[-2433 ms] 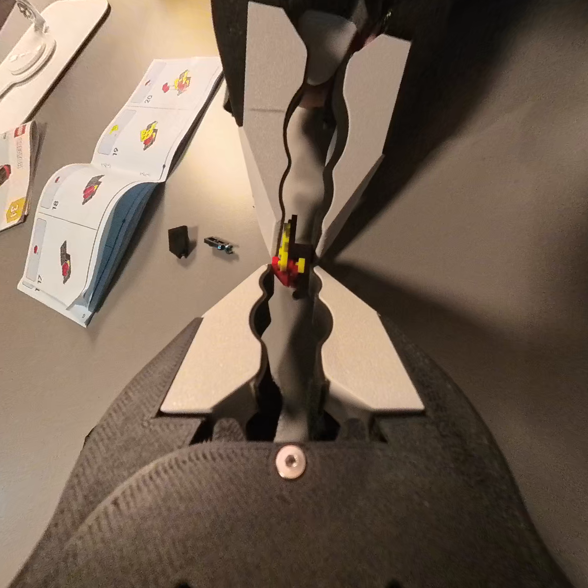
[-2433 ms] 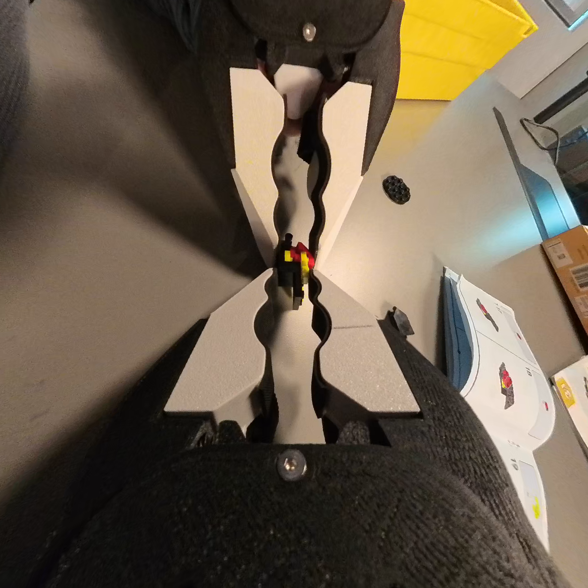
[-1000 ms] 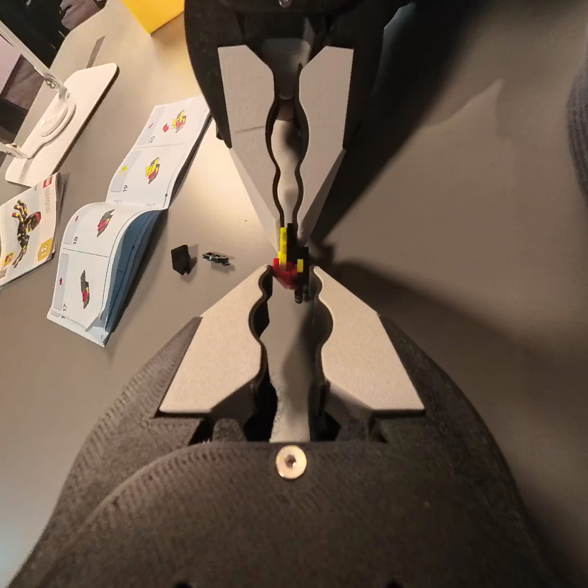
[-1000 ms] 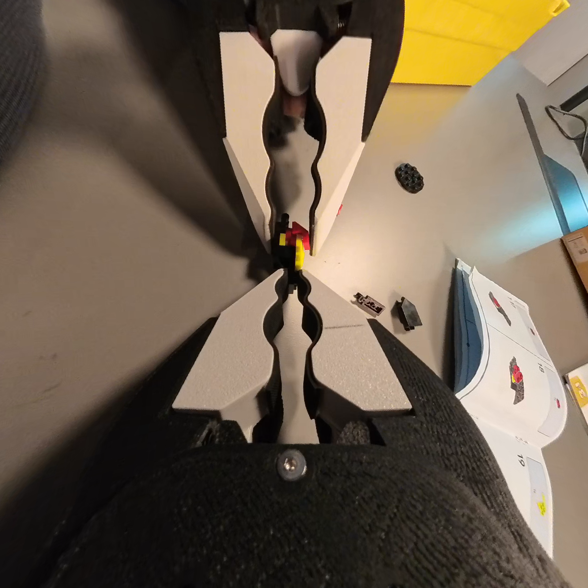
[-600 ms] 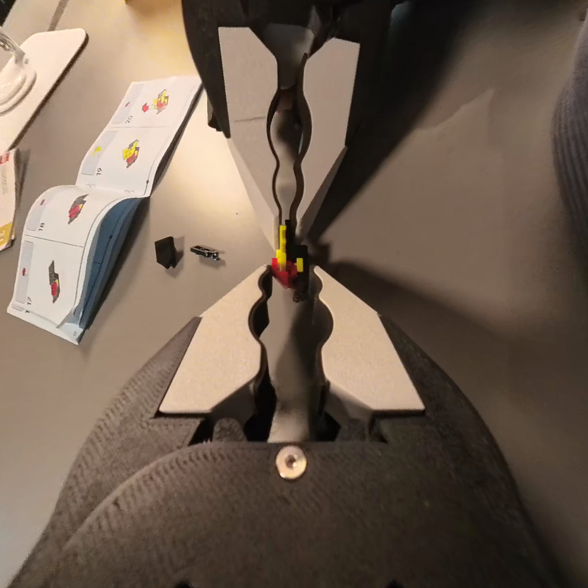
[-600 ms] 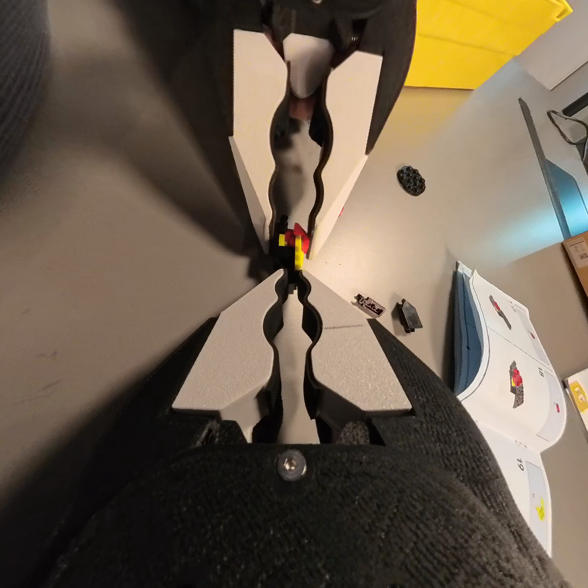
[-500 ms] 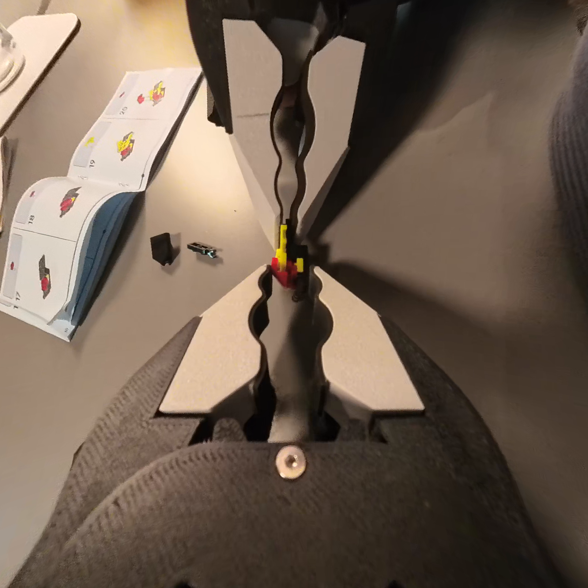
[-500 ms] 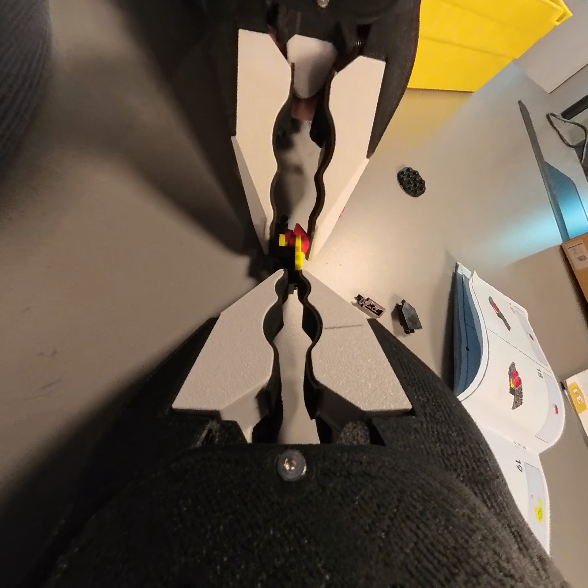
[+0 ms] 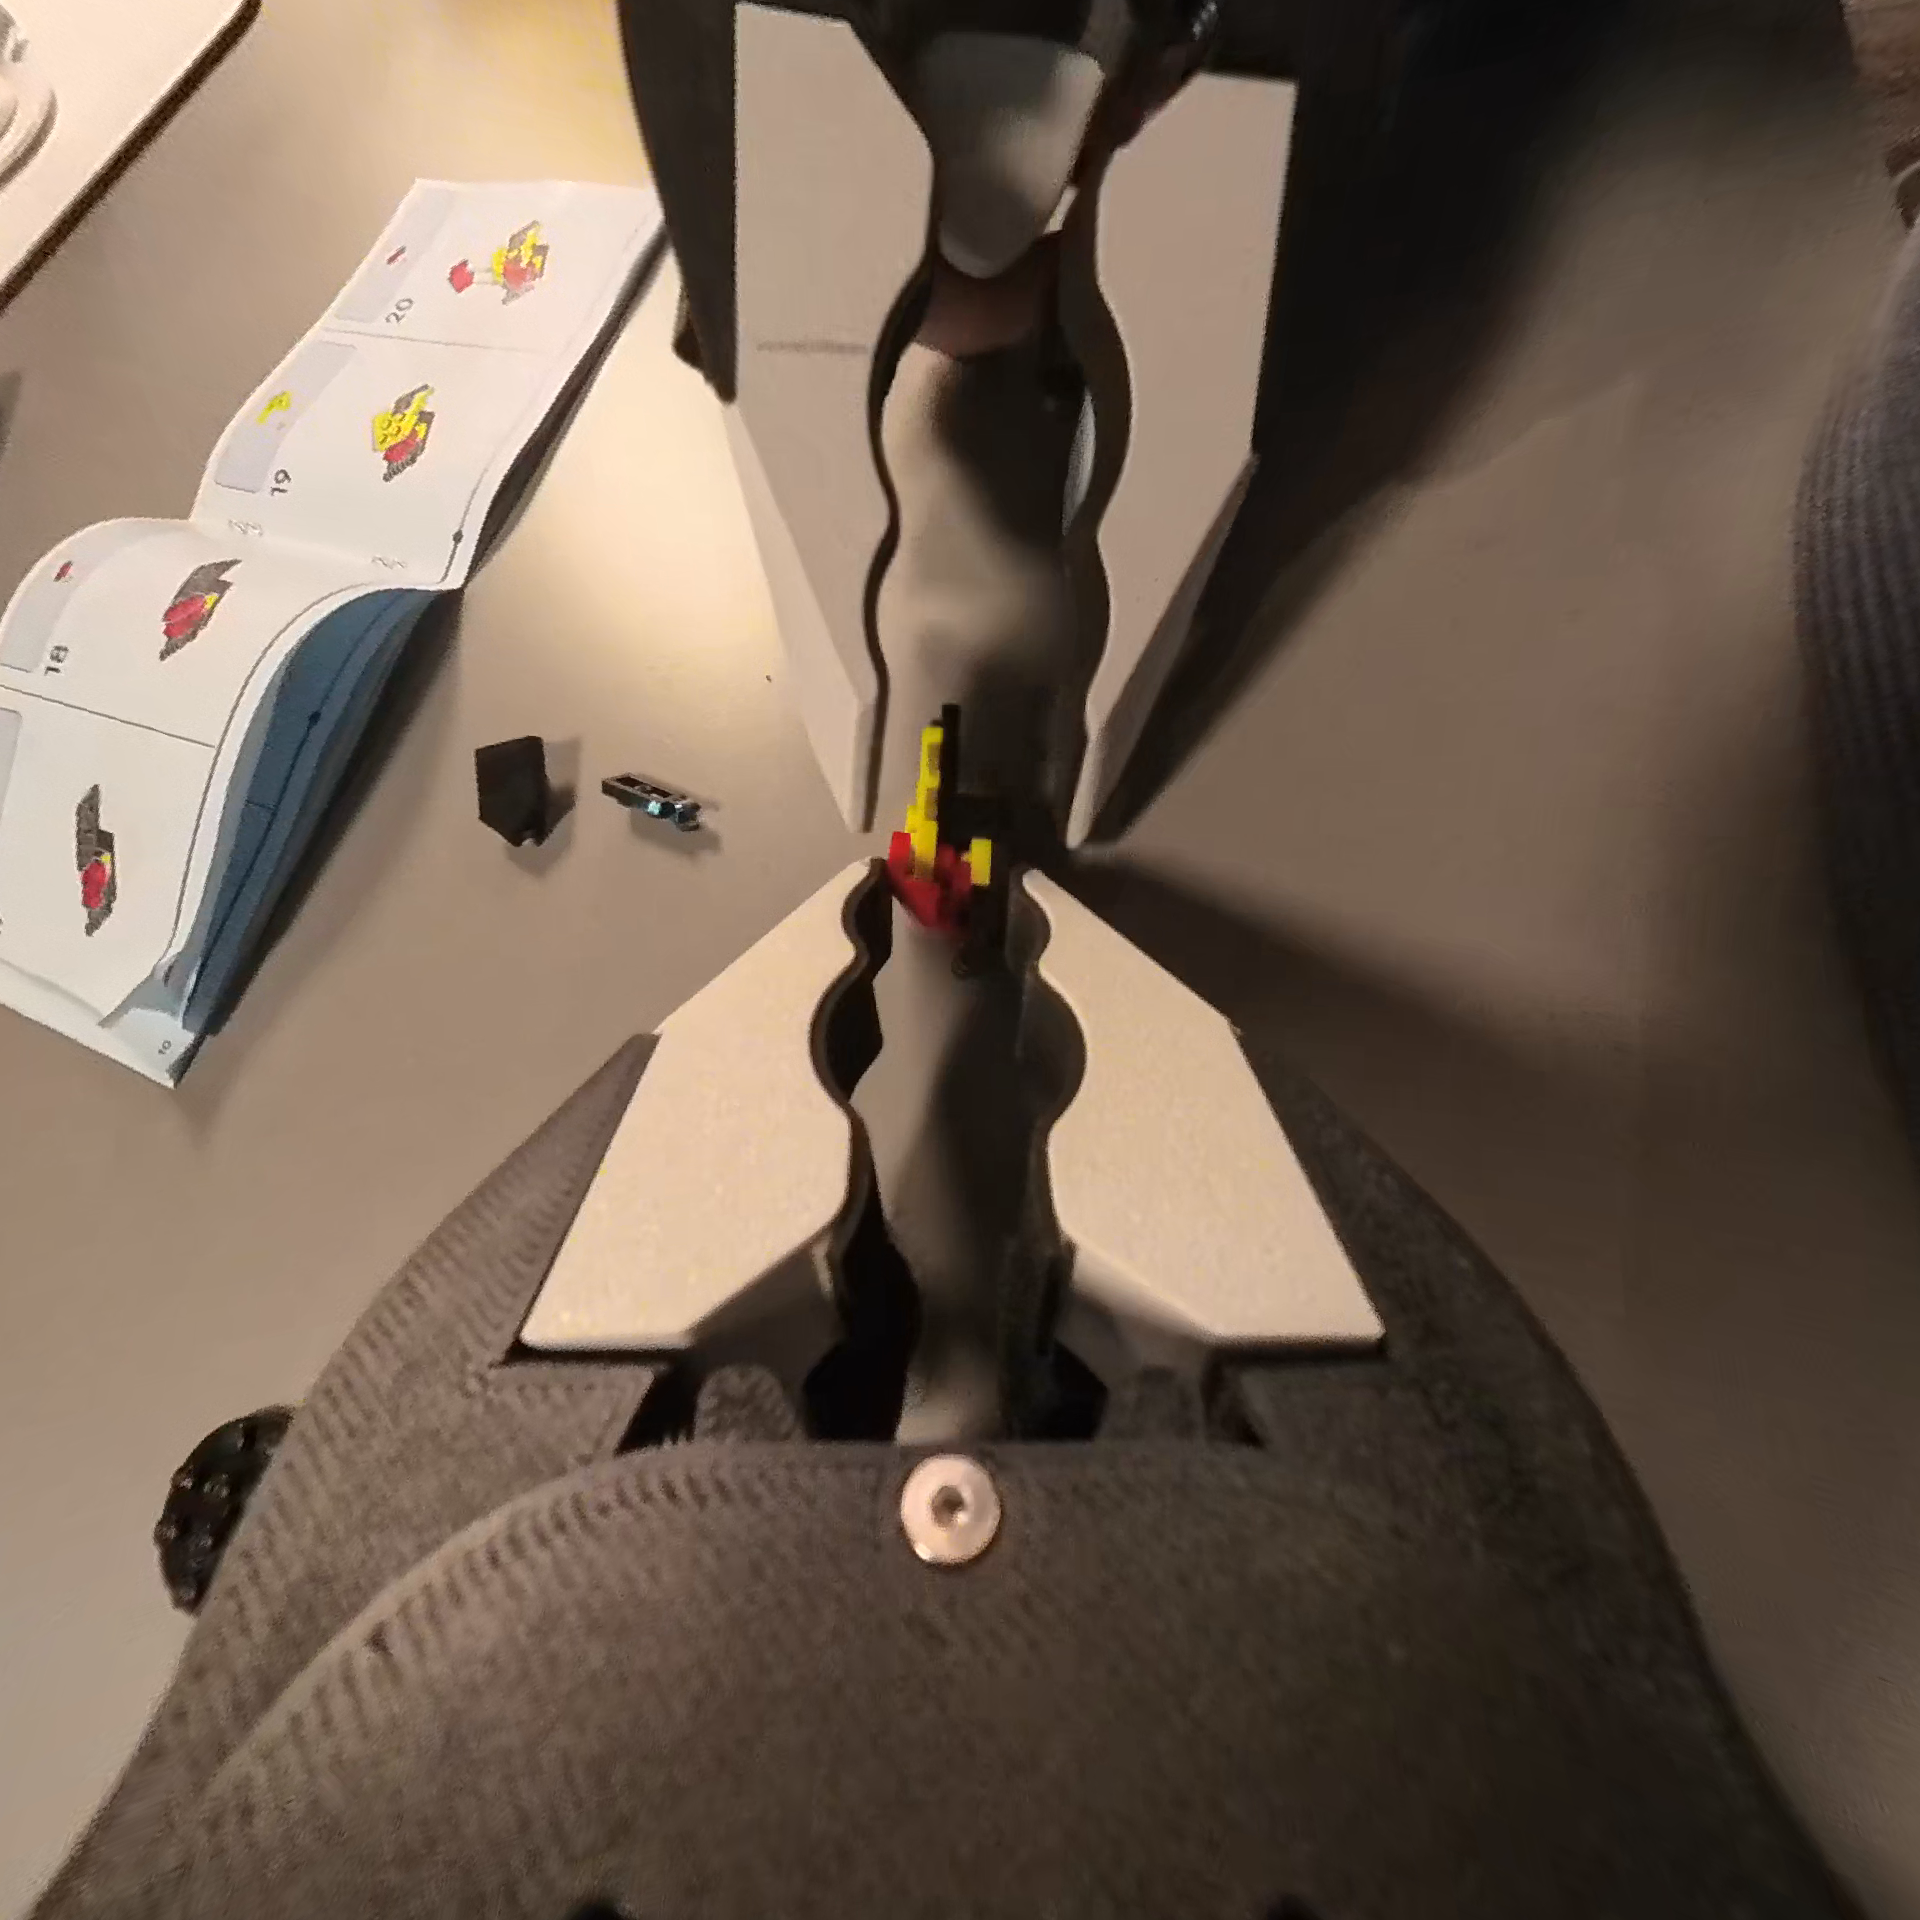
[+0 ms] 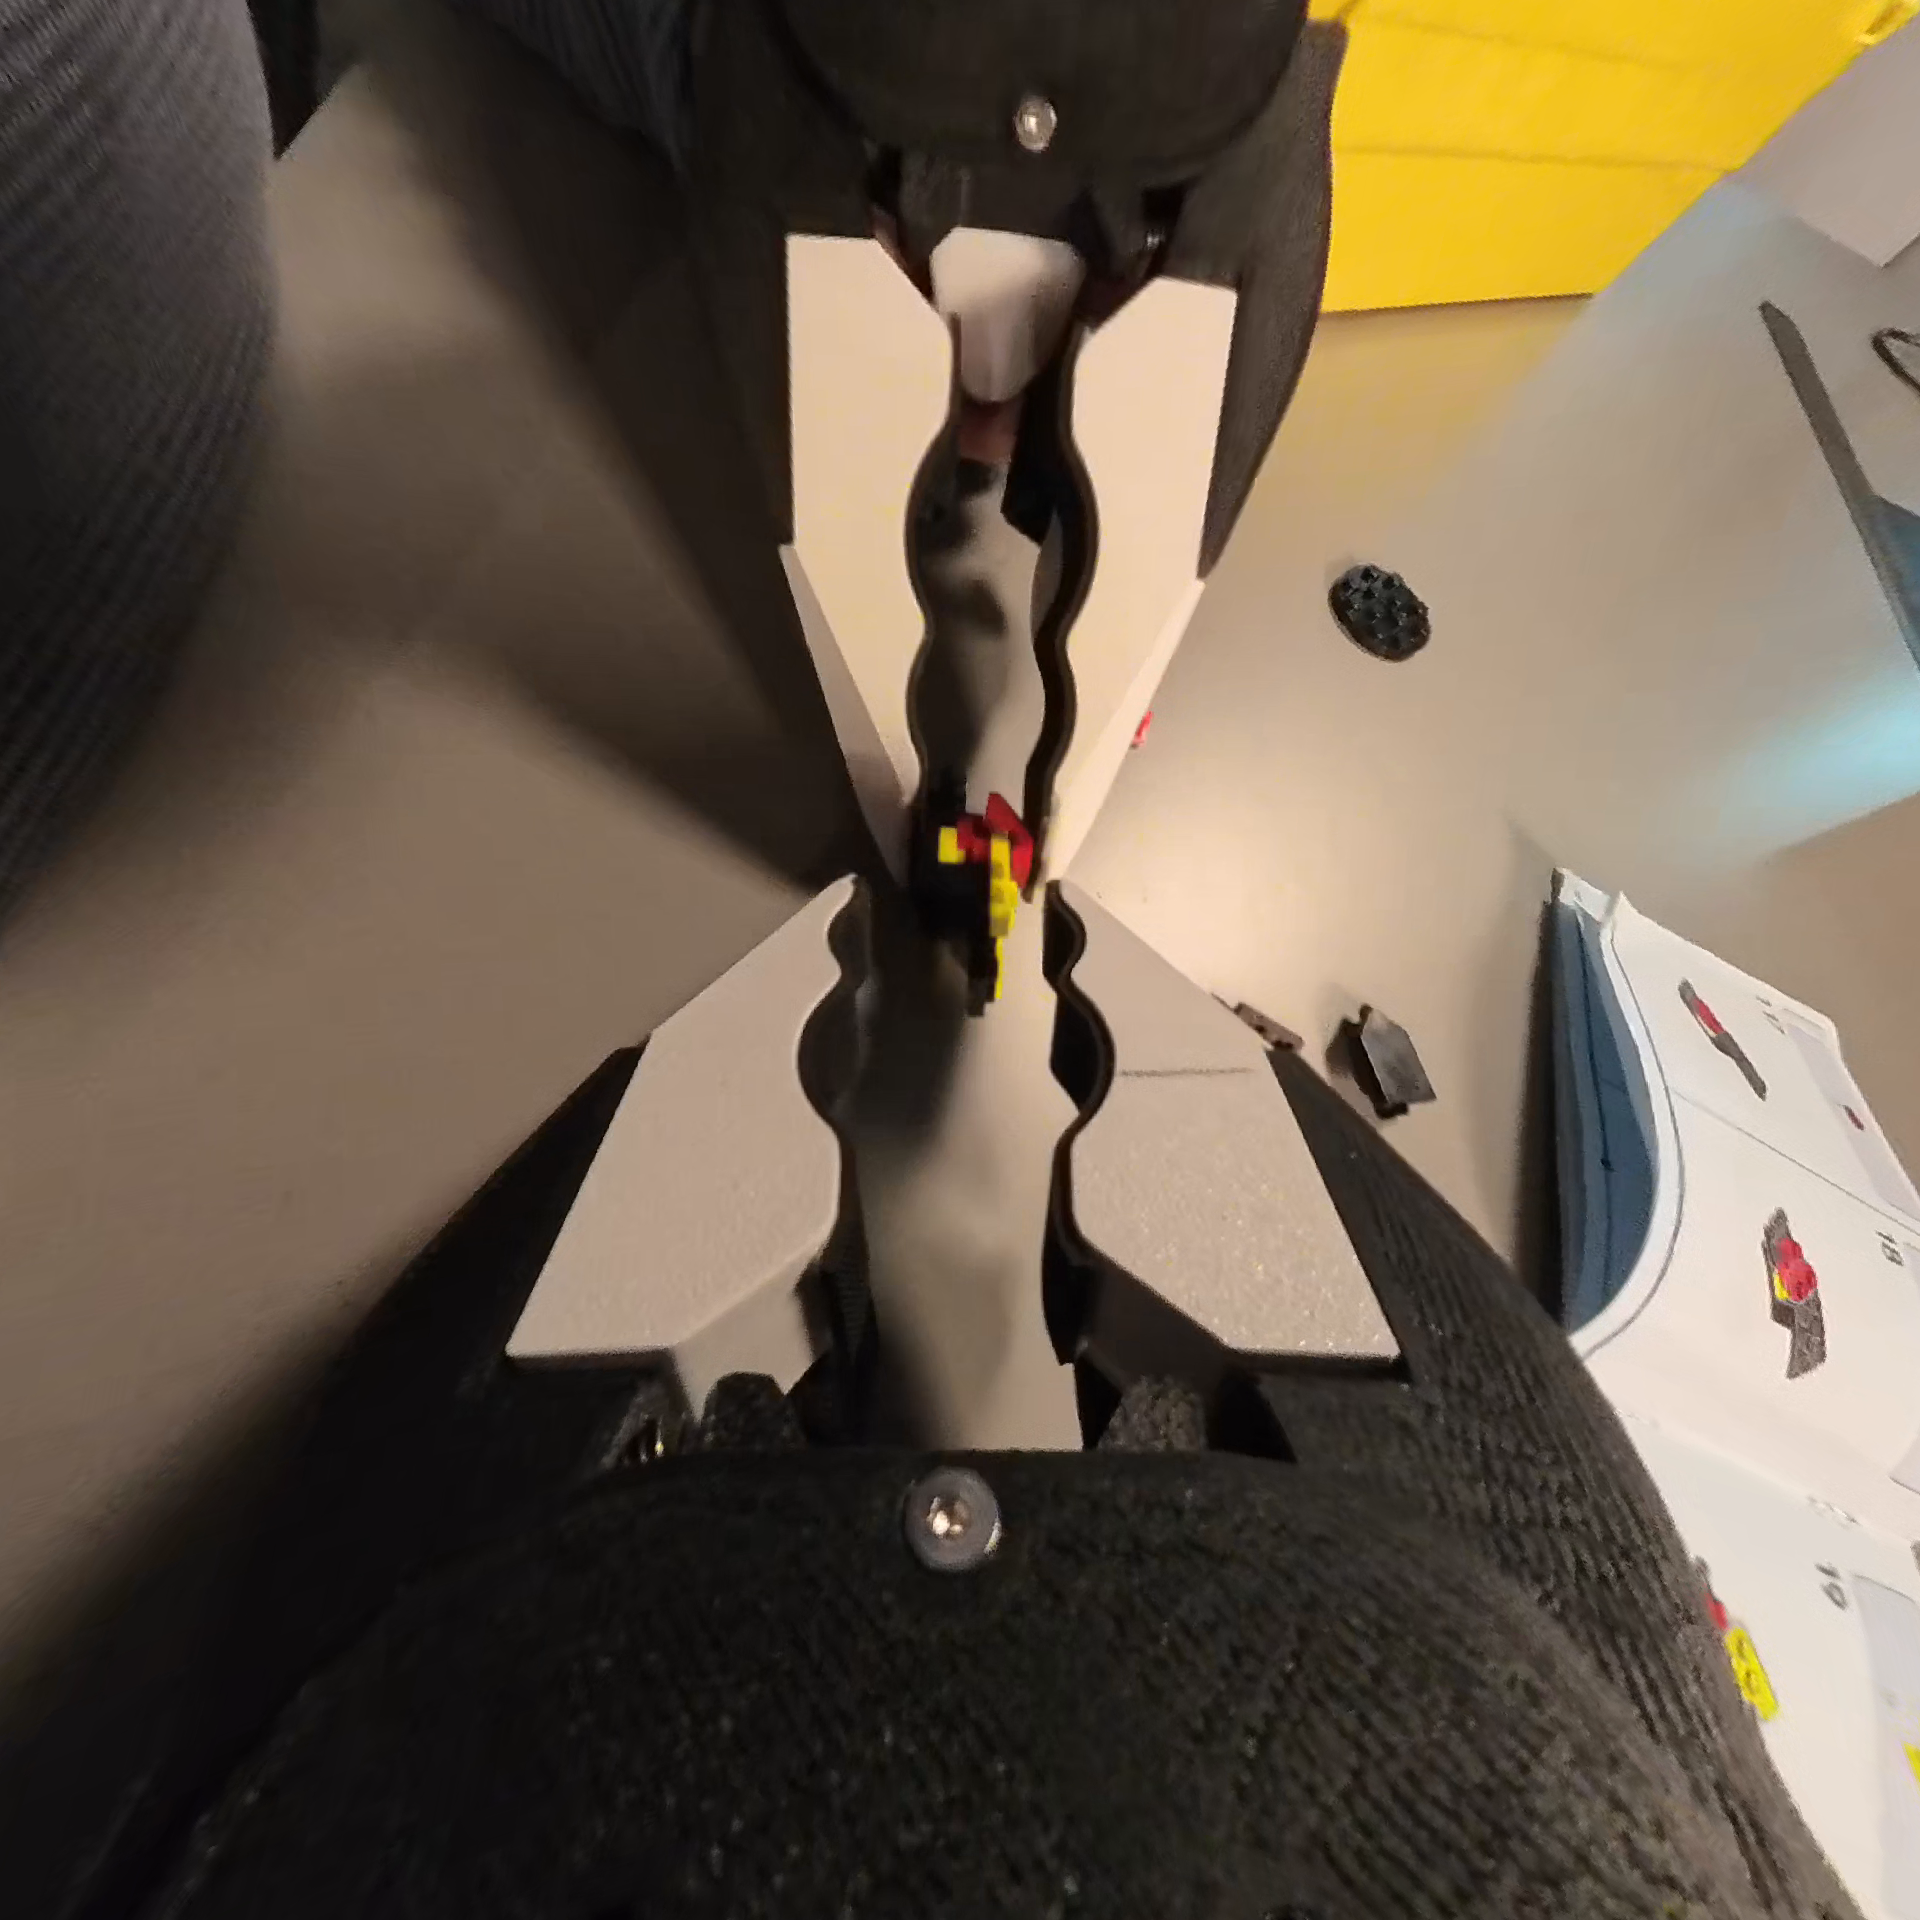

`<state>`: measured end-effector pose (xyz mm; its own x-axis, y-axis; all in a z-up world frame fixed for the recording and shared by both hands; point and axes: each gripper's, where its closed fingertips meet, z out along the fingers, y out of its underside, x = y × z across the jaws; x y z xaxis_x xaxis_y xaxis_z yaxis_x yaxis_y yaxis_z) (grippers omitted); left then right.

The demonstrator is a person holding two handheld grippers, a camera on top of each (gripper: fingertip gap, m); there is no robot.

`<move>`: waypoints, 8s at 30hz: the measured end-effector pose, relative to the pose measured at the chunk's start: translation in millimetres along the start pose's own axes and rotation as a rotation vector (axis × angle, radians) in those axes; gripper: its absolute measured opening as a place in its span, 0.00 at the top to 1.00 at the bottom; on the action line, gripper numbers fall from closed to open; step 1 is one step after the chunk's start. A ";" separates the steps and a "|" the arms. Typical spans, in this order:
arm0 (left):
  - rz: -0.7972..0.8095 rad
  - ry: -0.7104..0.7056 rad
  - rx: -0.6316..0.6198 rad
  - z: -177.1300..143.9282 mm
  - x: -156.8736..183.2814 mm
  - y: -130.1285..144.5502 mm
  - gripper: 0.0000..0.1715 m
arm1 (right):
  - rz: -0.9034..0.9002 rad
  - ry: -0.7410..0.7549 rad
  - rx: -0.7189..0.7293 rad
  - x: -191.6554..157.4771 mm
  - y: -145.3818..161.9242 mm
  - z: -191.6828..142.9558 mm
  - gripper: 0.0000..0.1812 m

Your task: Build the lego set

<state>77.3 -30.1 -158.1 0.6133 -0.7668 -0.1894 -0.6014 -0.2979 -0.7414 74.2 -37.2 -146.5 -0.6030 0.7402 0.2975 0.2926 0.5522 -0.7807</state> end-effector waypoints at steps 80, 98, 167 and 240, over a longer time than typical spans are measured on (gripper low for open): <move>0.145 -0.109 -0.029 -5.3 1.1 2.9 0.93 | 0.040 -0.009 -0.034 1.0 6.4 -7.1 0.82; 0.195 -0.215 -0.069 -6.3 -8.7 4.9 0.93 | -0.135 0.159 -0.110 6.7 5.5 -1.7 0.84; 0.251 0.170 -0.307 -38.8 -16.8 27.3 0.94 | -0.532 0.498 -0.115 37.1 3.5 -15.0 0.98; -0.313 -0.029 0.058 -45.8 -27.1 -38.0 0.96 | -0.871 0.690 -0.108 36.7 -24.5 -26.2 0.98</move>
<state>60.0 -24.0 -95.3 0.7788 -0.6263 0.0359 -0.3518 -0.4834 -0.8016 64.3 -13.5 -102.2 -0.1018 0.1195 0.9876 0.0543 0.9919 -0.1144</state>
